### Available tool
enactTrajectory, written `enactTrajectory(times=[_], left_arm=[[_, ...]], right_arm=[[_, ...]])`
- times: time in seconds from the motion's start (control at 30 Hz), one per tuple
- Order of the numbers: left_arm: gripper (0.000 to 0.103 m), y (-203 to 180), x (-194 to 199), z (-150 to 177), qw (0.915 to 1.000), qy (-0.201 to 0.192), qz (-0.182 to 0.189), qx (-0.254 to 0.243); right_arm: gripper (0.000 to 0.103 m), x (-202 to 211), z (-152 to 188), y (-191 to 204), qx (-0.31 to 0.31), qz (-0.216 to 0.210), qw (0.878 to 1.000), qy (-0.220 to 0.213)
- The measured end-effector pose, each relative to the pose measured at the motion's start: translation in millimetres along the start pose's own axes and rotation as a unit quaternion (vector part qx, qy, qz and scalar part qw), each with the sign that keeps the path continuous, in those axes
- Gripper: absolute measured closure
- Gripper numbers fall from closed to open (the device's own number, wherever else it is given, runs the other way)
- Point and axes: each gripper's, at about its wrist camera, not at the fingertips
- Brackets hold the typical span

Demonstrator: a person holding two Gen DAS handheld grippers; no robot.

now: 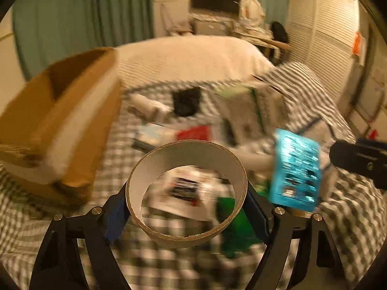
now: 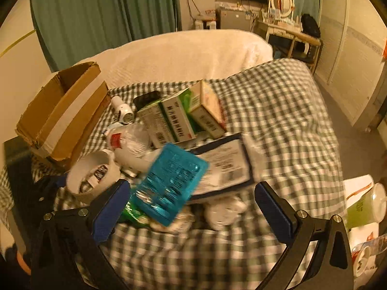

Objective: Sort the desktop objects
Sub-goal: 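Grasp the white cardboard ring with left tool while right tool grasps blue blister pack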

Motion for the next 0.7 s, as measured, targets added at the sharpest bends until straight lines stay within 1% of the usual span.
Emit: enactTrajectory(times=[0.07, 0.17, 0.2, 0.3, 0.47, 0.5, 0.57, 0.6, 0.67, 0.7], left_arm=[[0.018, 14.3, 0.5, -1.0, 0.9996, -0.008, -0.019, 0.017], [0.018, 33.0, -4.2, 0.4, 0.9982, -0.009, -0.043, 0.041], [0.018, 39.2, -8.9, 1.9, 0.9977, -0.005, -0.046, 0.049], [0.018, 51.5, -19.4, 4.0, 0.9966, 0.010, -0.039, 0.072], [0.018, 49.8, -27.7, 3.8, 0.9970, 0.015, -0.033, 0.068], [0.018, 48.9, -27.7, 5.9, 0.9971, 0.015, -0.032, 0.068], [0.018, 50.5, -26.6, 10.4, 0.9970, 0.015, -0.032, 0.069], [0.018, 51.0, -27.3, 10.9, 0.9970, 0.016, -0.031, 0.069], [0.018, 51.0, -26.8, 12.1, 0.9970, 0.017, -0.031, 0.069], [0.018, 49.7, -26.3, 12.9, 0.9970, 0.017, -0.032, 0.068]], right_arm=[[0.001, -13.8, -2.0, 6.9, -0.025, -0.013, 0.999, 0.023], [0.001, -33.6, 0.0, 14.6, -0.054, -0.015, 0.997, 0.050], [0.001, -39.2, 1.2, 17.0, -0.060, -0.005, 0.997, 0.056], [0.001, -51.9, 3.6, 24.6, -0.063, 0.029, 0.996, 0.064], [0.001, -62.6, 4.1, 32.3, -0.056, 0.070, 0.994, 0.062], [0.002, -63.6, 3.7, 32.6, -0.054, 0.073, 0.994, 0.061], [0.012, -64.6, 4.0, 31.6, -0.048, 0.084, 0.994, 0.057], [0.019, -65.1, 5.2, 29.1, -0.050, 0.086, 0.993, 0.058], [0.026, -66.3, 6.1, 23.3, -0.055, 0.084, 0.993, 0.062], [0.034, -65.6, 6.8, 20.9, -0.055, 0.082, 0.993, 0.061]])
Point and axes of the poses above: each gripper's, at about its wrist camera, not at the fingertips, and x roughly against the way its jaws point, y to its left, z to its underside, and after that the axes turned 2 degrees about z, right-handed
